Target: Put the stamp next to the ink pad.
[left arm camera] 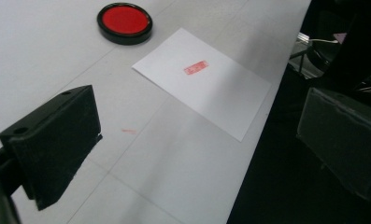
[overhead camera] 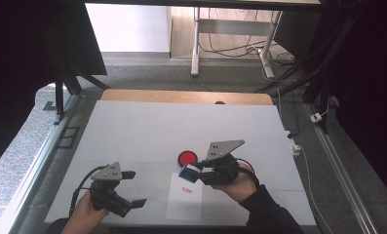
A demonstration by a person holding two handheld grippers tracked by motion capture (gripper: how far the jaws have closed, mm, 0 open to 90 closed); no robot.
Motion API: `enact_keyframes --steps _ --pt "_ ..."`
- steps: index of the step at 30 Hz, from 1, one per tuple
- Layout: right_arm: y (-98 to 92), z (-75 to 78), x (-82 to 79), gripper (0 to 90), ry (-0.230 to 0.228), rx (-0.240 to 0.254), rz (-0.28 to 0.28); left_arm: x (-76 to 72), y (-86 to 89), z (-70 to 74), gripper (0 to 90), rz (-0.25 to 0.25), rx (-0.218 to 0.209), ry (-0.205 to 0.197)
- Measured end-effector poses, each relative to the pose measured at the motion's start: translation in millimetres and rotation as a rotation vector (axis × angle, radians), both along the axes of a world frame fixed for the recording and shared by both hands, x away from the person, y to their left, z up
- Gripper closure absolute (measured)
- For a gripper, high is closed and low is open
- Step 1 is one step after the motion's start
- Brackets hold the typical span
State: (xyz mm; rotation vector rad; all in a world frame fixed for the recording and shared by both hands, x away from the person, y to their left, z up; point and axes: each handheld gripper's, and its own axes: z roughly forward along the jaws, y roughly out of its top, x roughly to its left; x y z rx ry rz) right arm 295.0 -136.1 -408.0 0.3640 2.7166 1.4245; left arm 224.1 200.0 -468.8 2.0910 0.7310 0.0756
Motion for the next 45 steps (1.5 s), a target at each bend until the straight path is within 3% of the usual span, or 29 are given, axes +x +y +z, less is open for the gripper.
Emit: enact_keyframes --steps 18,29,35,45 --pt "-6.7 -3.3 6.5 70.8 -0.013 -0.021 -0.055 -12.9 25.9 -7.3 0.0 0.115 0.018 0.027" --pt "-18.6 -9.5 19.0 70.8 -0.023 -0.064 -0.153 -18.8 36.8 -9.1 0.0 0.168 0.034 0.033" --pt "-27.7 -14.4 28.0 70.8 -0.016 -0.072 -0.197 -21.0 40.0 -8.4 0.0 0.191 0.033 0.031" --pt "-42.8 -19.9 40.9 70.8 -0.012 -0.082 -0.273 -23.3 41.1 -7.7 0.0 0.218 0.067 0.028"
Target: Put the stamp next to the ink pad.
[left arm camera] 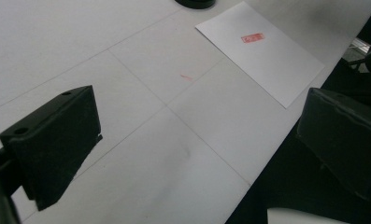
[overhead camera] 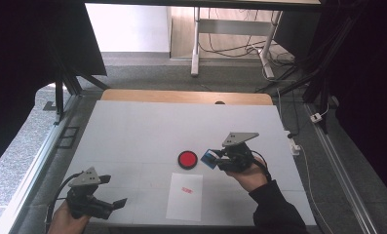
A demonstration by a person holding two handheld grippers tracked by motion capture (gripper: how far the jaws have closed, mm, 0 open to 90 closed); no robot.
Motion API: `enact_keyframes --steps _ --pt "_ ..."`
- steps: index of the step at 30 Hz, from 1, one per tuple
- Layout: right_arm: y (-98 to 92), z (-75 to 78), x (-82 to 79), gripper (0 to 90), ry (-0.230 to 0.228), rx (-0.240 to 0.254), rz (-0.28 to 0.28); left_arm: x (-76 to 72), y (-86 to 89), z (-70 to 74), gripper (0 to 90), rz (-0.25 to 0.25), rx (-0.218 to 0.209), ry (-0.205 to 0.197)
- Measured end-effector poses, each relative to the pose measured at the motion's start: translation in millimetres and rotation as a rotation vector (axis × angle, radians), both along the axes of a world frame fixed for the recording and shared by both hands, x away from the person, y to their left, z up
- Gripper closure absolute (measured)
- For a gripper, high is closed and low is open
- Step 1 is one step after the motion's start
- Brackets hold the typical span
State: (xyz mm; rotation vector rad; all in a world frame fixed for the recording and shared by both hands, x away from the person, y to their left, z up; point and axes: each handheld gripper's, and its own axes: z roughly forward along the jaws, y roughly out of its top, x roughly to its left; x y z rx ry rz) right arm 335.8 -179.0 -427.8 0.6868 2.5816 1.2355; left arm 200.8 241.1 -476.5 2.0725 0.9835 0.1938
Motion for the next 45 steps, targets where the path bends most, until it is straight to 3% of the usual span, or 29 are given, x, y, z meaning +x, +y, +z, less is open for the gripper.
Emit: enact_keyframes --steps 23,33,45 --pt "-21.6 -9.5 17.4 70.8 -0.016 -0.048 -0.122 0.4 -0.6 -0.5 0.0 0.011 0.01 0.008" --pt "-27.5 -14.7 23.4 70.7 -0.037 -0.095 -0.168 0.7 -1.0 -0.6 0.0 0.008 0.014 0.012" --pt "-33.0 -30.7 33.6 70.7 -0.031 -0.15 -0.203 1.3 -1.6 -0.8 0.0 0.007 0.023 0.014"
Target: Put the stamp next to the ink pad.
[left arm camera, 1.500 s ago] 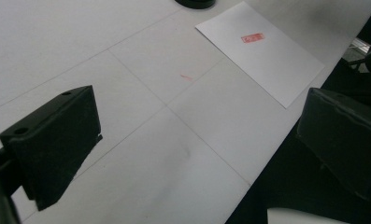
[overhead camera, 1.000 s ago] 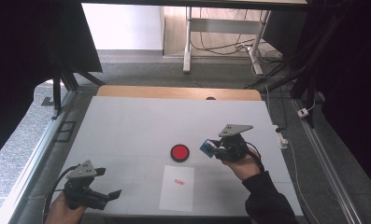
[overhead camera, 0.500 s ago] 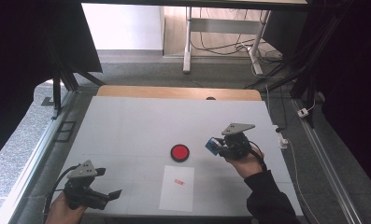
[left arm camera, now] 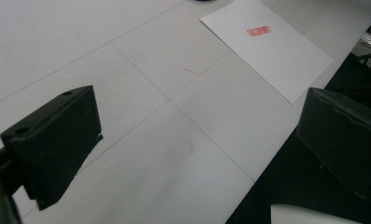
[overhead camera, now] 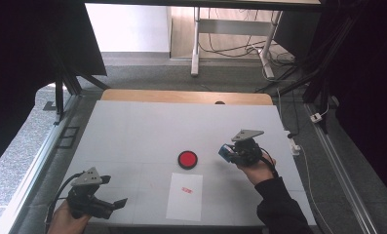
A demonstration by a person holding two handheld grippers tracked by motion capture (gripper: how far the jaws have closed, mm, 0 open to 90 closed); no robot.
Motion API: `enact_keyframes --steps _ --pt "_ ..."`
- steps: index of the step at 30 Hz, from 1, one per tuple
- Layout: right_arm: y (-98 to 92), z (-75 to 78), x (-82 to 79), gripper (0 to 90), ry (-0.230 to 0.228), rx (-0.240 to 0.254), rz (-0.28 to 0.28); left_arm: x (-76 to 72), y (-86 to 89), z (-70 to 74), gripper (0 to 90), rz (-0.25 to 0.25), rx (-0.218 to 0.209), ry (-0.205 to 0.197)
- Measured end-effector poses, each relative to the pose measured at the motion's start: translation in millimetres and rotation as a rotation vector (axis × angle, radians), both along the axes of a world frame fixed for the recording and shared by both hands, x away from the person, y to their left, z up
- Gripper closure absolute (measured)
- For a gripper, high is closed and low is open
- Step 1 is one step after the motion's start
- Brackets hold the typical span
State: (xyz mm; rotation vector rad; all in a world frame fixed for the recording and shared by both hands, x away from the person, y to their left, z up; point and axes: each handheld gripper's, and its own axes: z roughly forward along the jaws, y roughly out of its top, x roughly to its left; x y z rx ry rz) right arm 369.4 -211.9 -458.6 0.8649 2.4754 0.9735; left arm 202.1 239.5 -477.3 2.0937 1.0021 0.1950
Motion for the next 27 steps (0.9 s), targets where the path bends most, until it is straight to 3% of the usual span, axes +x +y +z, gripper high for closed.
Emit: enact_keyframes --steps 27 --pt "-1.0 -27.6 10.1 70.5 0.077 -0.062 -0.018 0.5 -0.6 -0.3 0.4 0.001 0.005 0.005"
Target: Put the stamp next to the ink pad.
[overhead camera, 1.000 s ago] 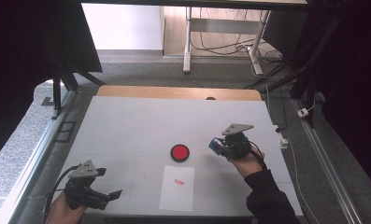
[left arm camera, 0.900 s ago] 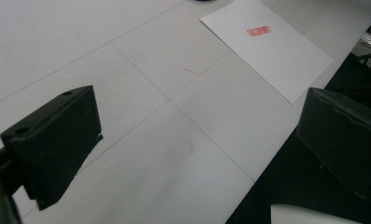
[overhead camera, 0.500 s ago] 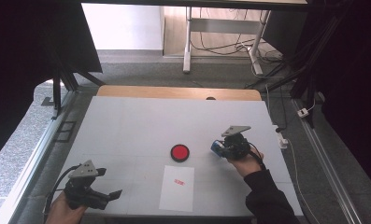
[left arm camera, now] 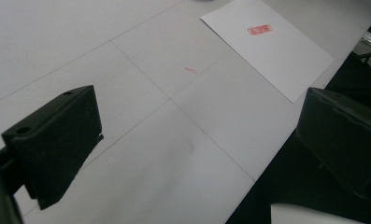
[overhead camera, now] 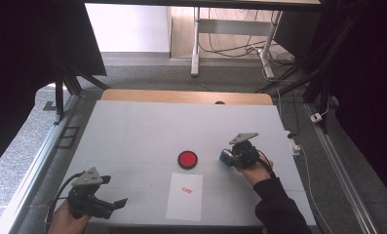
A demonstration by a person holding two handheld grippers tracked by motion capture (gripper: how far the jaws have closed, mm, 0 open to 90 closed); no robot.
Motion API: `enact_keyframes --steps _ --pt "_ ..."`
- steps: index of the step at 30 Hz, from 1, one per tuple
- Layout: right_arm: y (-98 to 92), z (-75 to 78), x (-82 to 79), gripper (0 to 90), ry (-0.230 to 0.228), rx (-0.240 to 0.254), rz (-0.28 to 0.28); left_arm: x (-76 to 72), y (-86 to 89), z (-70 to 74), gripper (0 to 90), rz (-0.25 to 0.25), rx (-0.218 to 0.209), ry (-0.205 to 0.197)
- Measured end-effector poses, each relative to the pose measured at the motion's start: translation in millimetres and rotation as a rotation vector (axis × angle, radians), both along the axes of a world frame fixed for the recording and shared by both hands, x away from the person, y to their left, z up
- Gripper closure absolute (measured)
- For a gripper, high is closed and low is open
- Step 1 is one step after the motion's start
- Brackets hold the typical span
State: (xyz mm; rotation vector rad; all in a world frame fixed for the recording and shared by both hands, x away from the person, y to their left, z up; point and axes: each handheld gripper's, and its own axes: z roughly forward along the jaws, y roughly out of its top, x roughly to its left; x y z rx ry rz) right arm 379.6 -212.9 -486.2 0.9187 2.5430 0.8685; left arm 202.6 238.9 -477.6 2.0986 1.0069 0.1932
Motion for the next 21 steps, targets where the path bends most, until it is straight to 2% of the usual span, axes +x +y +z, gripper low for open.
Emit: enact_keyframes --steps 9,21 --pt "-1.9 -3.7 3.1 68.4 0.033 0.003 -0.011 0.1 -0.1 0.0 0.5 -0.002 0.001 0.001" --pt "-4.5 1.5 2.3 48.1 0.036 0.056 -0.053 0.2 0.3 0.0 0.5 -0.001 -0.003 0.003"
